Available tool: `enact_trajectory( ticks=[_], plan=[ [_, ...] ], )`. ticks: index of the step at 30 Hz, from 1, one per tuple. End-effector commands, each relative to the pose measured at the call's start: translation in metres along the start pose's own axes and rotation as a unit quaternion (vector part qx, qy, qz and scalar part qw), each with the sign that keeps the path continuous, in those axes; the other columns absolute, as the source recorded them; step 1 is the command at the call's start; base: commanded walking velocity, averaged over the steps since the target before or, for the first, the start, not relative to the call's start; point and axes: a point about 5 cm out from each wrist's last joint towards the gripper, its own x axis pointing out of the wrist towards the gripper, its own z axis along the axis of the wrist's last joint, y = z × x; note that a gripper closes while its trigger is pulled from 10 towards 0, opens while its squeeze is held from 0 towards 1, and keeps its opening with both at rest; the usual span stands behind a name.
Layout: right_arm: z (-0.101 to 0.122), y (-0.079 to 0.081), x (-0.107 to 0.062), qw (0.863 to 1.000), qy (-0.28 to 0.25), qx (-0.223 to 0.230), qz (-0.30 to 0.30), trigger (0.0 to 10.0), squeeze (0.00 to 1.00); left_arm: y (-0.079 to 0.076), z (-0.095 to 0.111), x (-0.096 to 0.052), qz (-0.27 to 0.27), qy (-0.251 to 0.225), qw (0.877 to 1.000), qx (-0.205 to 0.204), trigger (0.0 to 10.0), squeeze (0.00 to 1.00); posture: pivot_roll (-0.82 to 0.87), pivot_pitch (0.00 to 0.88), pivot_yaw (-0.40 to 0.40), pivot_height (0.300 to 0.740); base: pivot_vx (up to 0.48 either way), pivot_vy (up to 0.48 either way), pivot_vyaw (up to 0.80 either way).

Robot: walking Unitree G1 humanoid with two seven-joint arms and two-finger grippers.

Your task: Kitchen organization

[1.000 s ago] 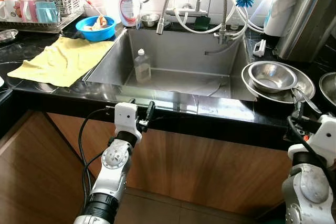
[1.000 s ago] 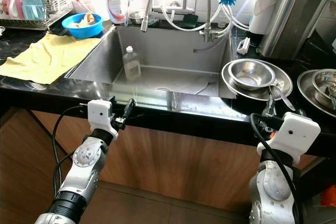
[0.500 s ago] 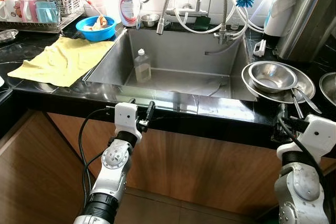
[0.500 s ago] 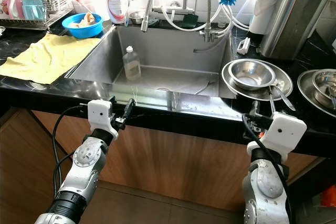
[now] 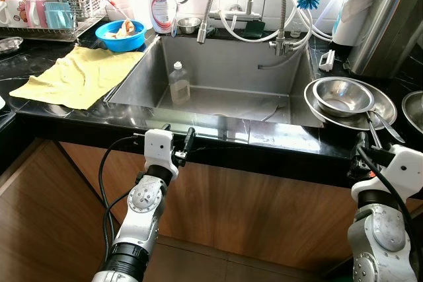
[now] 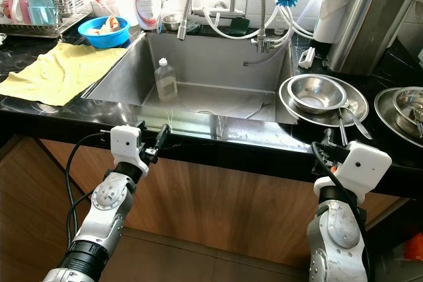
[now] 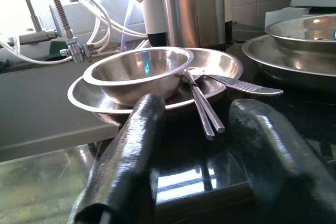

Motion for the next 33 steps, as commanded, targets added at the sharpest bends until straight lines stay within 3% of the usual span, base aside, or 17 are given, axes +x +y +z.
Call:
enact_trajectory(
  ticks=[1, 17, 33],
  plan=[
    [-0.001, -0.001, 0.002, 1.000, 0.005, -0.001, -0.001, 0.0, 0.00, 0.000, -0.006, -0.002, -0.003, 0.016, 1.000, 0.008, 10.0, 0.00, -0.13, 0.000, 0.015, 0.740, 0.000, 0.000, 0.00],
    [0.001, -0.001, 0.005, 1.000, 0.002, -0.001, -0.001, 0.0, 0.00, 0.000, -0.006, -0.002, -0.002, 0.017, 1.000, 0.007, 10.0, 0.00, -0.13, 0.000, 0.015, 0.740, 0.000, 0.000, 0.00],
    [0.020, 0.000, 0.009, 0.999, -0.047, -0.017, -0.021, 0.0, 0.00, 0.001, -0.006, -0.002, 0.000, 0.017, 1.000, 0.006, 10.0, 0.00, -0.12, 0.000, 0.013, 0.740, 0.000, 0.000, 0.00]
  ],
)
